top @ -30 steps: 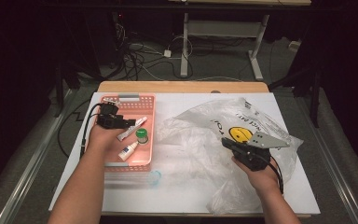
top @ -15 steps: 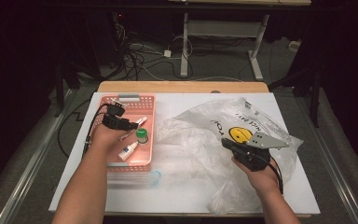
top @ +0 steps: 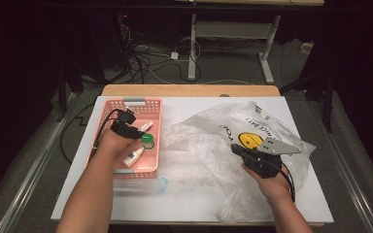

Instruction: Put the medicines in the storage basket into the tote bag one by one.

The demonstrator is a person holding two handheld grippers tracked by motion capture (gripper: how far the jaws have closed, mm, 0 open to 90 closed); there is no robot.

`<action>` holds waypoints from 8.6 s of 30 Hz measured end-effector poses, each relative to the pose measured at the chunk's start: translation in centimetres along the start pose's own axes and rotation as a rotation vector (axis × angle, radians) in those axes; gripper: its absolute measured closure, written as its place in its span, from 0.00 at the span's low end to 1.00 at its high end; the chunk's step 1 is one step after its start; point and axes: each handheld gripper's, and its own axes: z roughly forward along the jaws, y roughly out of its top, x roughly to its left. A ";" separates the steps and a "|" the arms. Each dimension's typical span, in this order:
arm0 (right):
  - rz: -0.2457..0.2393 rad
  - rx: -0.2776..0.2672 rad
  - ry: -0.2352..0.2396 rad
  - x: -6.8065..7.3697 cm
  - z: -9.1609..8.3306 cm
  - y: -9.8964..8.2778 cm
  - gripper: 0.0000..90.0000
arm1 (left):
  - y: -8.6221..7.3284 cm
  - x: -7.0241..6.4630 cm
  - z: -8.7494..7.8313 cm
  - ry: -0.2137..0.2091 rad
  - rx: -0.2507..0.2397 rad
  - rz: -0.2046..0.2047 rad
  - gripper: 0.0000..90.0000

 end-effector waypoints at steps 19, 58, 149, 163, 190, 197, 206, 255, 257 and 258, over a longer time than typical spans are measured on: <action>-0.005 0.001 0.005 0.1 -0.1 0.0 1.00 | 0.1 -0.4 0.0 0.031 0.009 0.015 0.76; -0.016 -0.028 -0.018 0.0 -0.7 0.3 1.00 | -0.6 -0.9 -2.6 0.060 -0.080 -0.015 0.77; -0.044 -0.038 -0.016 0.7 -0.9 0.5 1.00 | -7.8 -17.2 -8.7 -0.145 -0.525 0.210 0.77; -0.045 -0.042 -0.018 0.8 -0.9 0.6 1.00 | -7.6 -18.8 -7.6 -0.182 -0.505 0.247 0.77; -0.046 -0.057 -0.019 0.7 -1.2 0.8 1.00 | -5.9 -21.4 -4.4 -0.201 -0.476 0.280 0.77; -0.046 -0.058 -0.020 0.8 -1.2 0.9 1.00 | -5.0 -21.8 -3.8 -0.201 -0.477 0.280 0.77; -0.050 -0.063 -0.018 0.8 -1.2 1.0 1.00 | -3.7 -22.6 -2.6 -0.193 -0.478 0.291 0.77; -0.040 -0.101 -0.012 0.5 -1.5 1.7 1.00 | 2.1 -25.0 3.1 -0.164 -0.448 0.277 0.77; -0.038 -0.104 -0.013 0.4 -1.5 1.7 1.00 | 2.3 -25.1 3.5 -0.162 -0.445 0.277 0.77; -0.038 -0.105 -0.013 0.4 -1.5 1.7 1.00 | 2.4 -25.2 3.6 -0.162 -0.445 0.276 0.77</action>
